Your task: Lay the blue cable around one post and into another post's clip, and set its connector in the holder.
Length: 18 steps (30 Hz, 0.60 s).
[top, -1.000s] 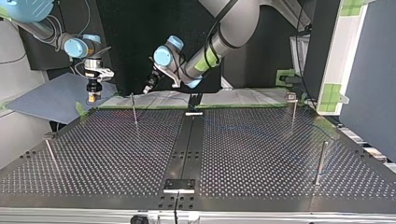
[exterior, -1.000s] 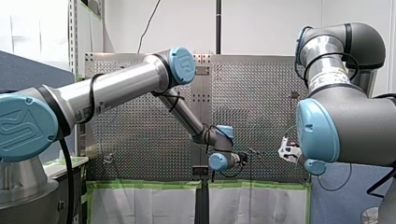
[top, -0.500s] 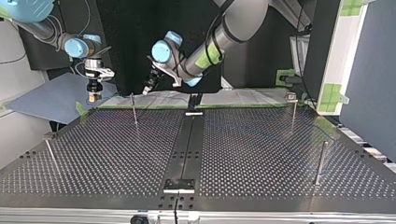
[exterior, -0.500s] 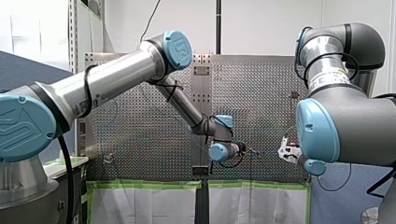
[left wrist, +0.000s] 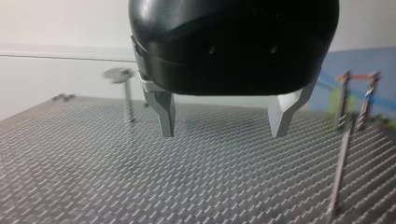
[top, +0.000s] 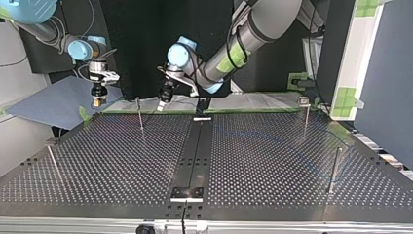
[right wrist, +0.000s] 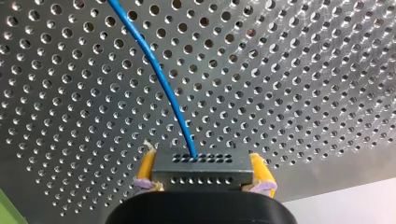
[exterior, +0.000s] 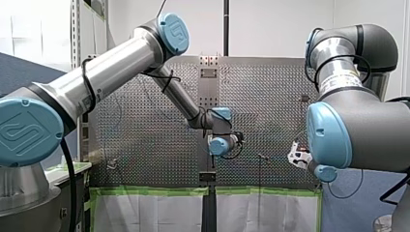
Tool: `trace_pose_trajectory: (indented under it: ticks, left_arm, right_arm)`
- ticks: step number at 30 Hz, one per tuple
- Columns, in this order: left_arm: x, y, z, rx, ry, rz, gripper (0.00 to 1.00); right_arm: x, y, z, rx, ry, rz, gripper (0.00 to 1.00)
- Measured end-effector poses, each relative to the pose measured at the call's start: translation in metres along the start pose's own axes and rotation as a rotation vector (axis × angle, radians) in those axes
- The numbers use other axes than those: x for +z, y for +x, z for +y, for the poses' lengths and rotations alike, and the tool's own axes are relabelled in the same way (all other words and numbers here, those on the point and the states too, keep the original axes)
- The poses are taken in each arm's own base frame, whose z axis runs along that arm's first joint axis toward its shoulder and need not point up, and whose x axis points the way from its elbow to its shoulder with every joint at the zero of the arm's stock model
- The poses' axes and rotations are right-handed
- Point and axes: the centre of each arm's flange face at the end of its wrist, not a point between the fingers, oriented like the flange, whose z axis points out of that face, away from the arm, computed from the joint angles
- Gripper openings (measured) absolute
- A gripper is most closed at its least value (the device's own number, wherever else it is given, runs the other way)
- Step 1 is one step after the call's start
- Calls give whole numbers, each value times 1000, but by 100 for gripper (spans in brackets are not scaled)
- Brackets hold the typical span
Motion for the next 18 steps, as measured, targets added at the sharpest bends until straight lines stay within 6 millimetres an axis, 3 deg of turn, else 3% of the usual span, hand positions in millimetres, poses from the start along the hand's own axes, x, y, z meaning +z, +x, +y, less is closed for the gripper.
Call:
trace_pose_trajectory:
  ticks: [7,18]
  left_arm:
    - [6,-33,40,-27,-38,-70,100]
    - [-9,-69,49,-43,-59,-141,100]
  right_arm:
    - [0,-1,-3,12,7,1,0]
    - [0,-4,-6,19,14,0,0]
